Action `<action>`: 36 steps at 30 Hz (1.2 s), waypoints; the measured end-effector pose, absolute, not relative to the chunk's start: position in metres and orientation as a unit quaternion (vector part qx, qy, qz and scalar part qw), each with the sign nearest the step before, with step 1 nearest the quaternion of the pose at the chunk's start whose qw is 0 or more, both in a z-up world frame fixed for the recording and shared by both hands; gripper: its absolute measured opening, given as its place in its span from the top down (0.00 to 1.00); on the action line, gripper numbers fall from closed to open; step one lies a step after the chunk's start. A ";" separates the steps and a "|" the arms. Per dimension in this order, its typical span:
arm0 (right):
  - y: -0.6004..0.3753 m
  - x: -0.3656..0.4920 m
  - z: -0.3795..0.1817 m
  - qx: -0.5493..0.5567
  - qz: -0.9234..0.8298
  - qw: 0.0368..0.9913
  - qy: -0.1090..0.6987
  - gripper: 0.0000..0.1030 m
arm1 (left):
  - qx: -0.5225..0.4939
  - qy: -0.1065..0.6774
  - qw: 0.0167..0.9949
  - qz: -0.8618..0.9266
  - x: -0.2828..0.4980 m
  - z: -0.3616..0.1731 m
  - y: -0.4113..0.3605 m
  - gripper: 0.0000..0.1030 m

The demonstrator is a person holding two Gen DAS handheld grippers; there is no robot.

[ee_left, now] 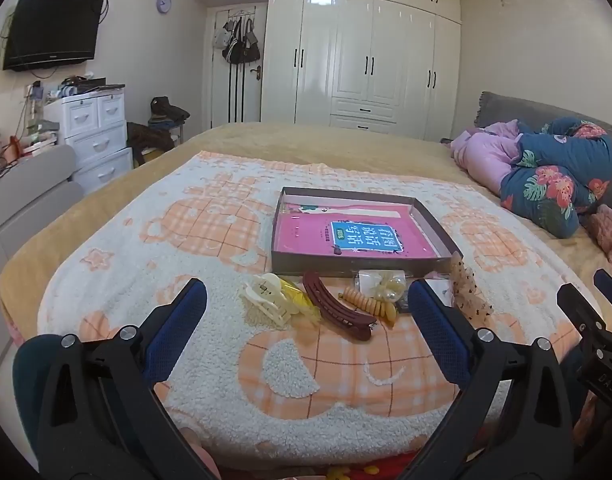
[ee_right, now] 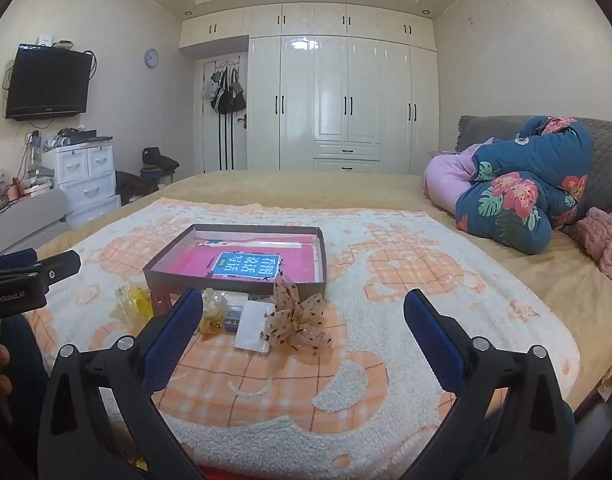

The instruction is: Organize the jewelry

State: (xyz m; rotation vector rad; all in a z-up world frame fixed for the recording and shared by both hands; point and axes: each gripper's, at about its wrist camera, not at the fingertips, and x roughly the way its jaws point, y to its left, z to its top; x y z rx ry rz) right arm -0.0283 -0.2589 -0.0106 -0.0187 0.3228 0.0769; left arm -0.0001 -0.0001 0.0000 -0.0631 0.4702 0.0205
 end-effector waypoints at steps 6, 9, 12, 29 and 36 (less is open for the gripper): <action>-0.259 -0.026 -0.011 -0.008 0.036 0.985 0.166 0.05 | -0.025 0.230 0.973 0.013 -0.001 0.000 -0.005 0.10; -0.259 -0.025 -0.011 -0.010 0.038 0.986 0.162 0.05 | -0.028 0.230 0.973 0.012 -0.003 0.003 -0.002 0.10; -0.259 -0.023 -0.012 -0.010 0.038 0.986 0.159 0.05 | -0.027 0.228 0.973 0.011 -0.004 0.004 -0.004 0.10; -0.258 -0.034 -0.009 -0.013 0.040 0.988 0.151 0.05 | -0.030 0.228 0.973 0.012 -0.001 0.004 0.000 0.10; -0.258 -0.034 -0.006 -0.014 0.039 0.988 0.151 0.05 | -0.029 0.228 0.973 0.011 -0.001 0.006 -0.001 0.10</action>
